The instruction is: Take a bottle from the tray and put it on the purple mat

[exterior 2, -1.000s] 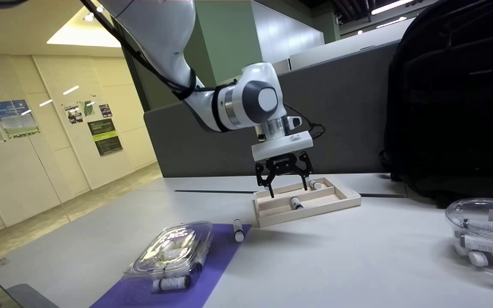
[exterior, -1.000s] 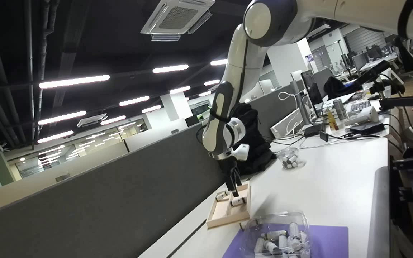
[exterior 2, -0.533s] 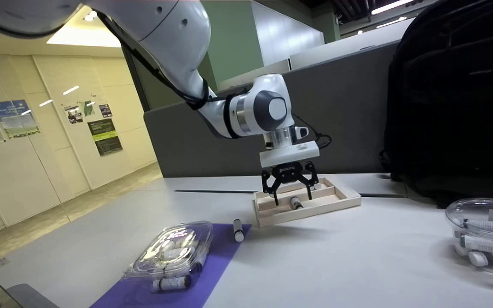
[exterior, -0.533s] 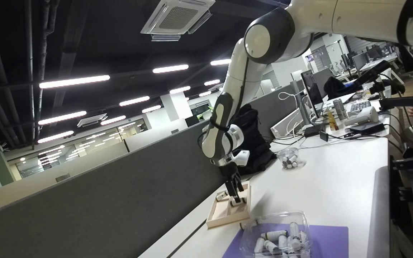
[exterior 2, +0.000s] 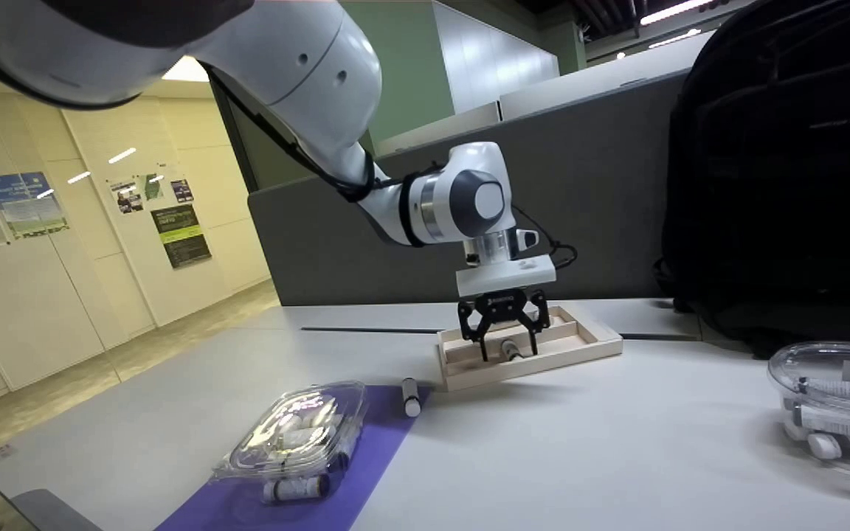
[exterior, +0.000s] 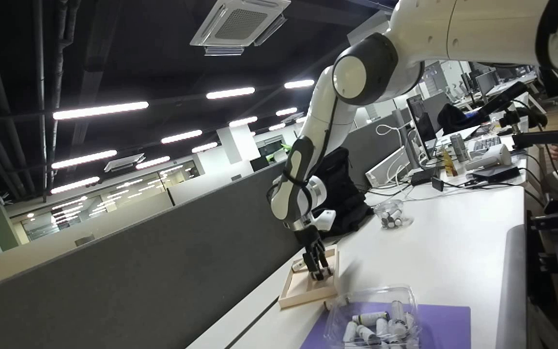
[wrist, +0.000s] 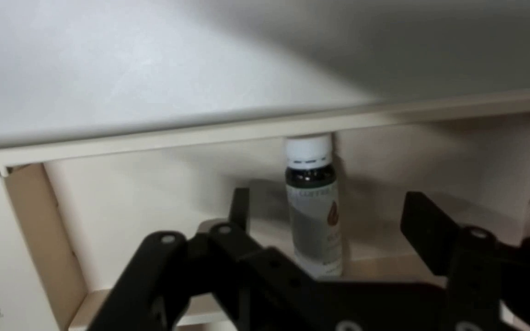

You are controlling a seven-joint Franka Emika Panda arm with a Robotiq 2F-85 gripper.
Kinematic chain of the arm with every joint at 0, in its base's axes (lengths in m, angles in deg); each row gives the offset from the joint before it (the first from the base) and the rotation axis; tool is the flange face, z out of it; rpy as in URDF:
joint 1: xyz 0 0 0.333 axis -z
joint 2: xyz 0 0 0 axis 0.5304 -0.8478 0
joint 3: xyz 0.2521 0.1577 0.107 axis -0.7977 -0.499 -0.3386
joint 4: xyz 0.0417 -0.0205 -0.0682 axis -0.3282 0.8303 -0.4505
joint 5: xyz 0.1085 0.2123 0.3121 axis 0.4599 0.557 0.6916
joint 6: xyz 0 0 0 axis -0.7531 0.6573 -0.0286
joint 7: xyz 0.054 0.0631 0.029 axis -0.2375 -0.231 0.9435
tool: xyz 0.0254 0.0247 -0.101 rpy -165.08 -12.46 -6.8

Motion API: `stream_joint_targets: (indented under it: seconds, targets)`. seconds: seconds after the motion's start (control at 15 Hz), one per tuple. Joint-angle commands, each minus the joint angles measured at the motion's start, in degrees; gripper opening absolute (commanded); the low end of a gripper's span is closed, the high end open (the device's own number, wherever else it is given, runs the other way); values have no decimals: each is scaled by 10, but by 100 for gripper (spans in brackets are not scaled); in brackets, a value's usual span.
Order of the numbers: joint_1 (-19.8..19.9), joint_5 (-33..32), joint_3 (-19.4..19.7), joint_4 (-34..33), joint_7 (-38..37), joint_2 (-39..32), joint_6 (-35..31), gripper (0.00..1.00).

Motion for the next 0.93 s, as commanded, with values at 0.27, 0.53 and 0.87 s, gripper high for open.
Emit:
stream_joint_targets:
  seconds: [0.27, 0.53, 0.87]
  targets:
    - [12, 8, -21, -60, 5, -23, 33, 28]
    - [18, 15, -31, -25, 18, 13, 17, 4]
    - [33, 30, -59, 29, 67, 77, 18, 7]
